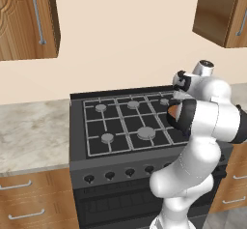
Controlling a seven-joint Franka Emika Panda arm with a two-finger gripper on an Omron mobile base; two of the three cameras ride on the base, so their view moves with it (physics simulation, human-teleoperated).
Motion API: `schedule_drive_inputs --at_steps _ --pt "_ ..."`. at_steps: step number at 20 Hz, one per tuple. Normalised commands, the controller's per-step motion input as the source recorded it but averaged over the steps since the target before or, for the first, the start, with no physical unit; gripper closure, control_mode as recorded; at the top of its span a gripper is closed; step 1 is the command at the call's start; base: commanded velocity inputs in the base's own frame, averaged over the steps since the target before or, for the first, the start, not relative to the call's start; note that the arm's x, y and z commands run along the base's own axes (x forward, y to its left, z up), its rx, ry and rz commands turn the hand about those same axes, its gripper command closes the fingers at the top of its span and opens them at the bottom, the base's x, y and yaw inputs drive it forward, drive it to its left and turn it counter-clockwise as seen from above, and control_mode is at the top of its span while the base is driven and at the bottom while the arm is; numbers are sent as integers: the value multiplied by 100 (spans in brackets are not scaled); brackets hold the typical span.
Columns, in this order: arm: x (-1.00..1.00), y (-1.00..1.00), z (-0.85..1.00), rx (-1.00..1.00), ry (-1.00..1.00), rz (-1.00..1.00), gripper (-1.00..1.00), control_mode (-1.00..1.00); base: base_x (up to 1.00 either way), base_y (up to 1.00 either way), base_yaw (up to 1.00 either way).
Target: Pick up the sugar cube(s) and place them in the saucepan with hot chocolate.
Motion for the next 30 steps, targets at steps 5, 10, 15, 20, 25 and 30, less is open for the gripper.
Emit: schedule_drive_inputs --at_steps 5,10,15,20,25,30 --pt "-2 -56 6 14 -14 0 -100 -100 0 0 0" --pt "-11 -88 3 7 -3 -1 -100 -100 0 0 0" --pt "-17 -91 5 1 0 -3 -100 -100 0 0 0" --pt "-10 -54 -10 -5 12 0 -100 -100 0 0 0" --pt "0 -8 -26 -14 35 0 -100 -100 0 0 0" --pt "0 -22 -43 -2 17 0 -100 -100 0 0 0"
